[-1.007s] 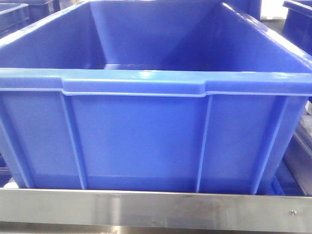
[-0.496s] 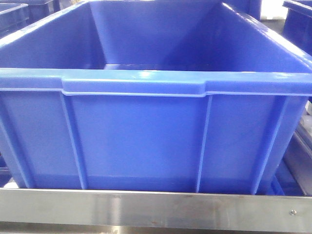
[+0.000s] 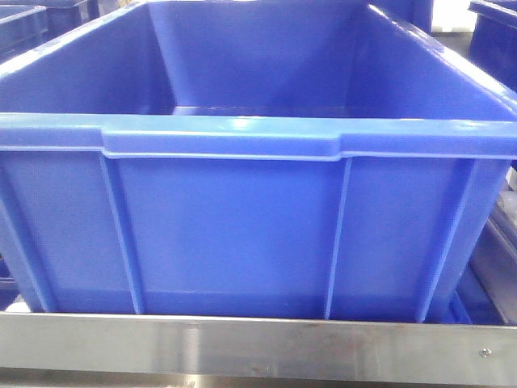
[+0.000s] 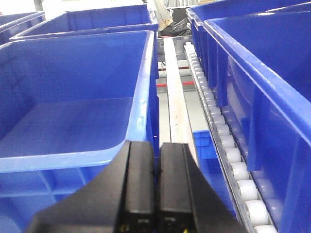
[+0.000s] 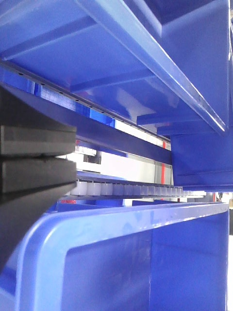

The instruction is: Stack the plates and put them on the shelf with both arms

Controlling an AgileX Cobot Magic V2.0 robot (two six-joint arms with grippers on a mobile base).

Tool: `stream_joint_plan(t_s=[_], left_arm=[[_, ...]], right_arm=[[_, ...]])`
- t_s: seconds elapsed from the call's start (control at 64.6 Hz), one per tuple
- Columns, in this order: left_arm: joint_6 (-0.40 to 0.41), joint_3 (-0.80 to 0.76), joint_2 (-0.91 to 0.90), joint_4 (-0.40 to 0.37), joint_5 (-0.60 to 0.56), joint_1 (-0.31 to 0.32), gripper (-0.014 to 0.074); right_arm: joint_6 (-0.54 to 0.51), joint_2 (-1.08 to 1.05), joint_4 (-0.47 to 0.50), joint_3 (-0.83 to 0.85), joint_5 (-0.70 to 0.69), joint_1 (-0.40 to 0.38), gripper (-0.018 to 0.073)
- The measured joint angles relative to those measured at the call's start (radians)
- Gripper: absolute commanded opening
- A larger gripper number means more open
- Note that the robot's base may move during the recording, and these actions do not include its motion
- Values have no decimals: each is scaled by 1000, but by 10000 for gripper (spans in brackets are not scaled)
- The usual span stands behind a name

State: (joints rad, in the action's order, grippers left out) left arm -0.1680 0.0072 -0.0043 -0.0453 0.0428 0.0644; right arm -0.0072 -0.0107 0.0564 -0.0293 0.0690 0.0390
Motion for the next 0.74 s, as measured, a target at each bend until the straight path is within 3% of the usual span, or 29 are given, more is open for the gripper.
stream_joint_plan(t_s=[0.743], left_arm=[[0,0,0,0,0,0,80]], right_arm=[[-2,0,0,0,0,0,52]])
